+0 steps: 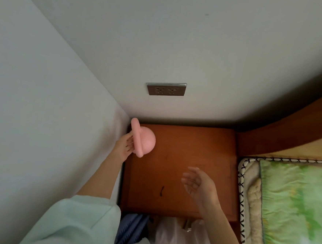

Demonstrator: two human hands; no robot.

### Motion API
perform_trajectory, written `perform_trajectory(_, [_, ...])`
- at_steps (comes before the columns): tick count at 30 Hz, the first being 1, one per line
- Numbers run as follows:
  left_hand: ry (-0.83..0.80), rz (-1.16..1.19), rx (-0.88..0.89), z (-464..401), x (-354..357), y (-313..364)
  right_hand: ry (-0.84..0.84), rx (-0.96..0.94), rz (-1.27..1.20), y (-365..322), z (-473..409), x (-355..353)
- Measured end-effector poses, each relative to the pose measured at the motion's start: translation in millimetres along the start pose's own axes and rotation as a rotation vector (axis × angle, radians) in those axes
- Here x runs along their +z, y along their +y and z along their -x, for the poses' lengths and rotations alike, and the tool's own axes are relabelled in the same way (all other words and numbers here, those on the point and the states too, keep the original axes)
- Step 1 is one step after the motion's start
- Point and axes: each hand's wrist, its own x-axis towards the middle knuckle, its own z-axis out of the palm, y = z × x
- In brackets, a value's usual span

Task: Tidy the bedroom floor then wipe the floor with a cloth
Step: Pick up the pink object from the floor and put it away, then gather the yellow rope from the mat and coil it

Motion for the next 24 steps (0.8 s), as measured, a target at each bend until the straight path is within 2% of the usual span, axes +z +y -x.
perform_trajectory(3, [0.096, 0.135, -0.023, 32.3, -13.6, -12.9, 0.002, -0.023, -0.038, -7.6, 21.8, -13.9])
perform_trajectory(6, [0.067, 0.204, -0.038, 72.9, -13.6, -23.7, -0.023, -0.057, -0.064, -16.1, 40.8, -28.9])
perform_trajectory(10, [-0.115, 0.212, -0.02, 129.7, 11.6, -29.8, -0.078, -0.137, -0.089, -25.1, 64.7, -55.4])
perform_trajectory(14, [-0.279, 0.173, 0.019, 178.6, 45.9, -29.2, -0.043, -0.194, -0.261, -28.6, 90.4, -91.2])
perform_trajectory(18, [-0.346, 0.08, 0.024, 204.4, 77.0, -23.2, 0.006, -0.244, -0.445, -31.9, 113.3, -122.5])
perform_trajectory(24, [-0.582, -0.092, 0.132, 271.7, 135.3, -36.9, -0.02, -0.433, -0.533, -32.1, 159.7, -169.1])
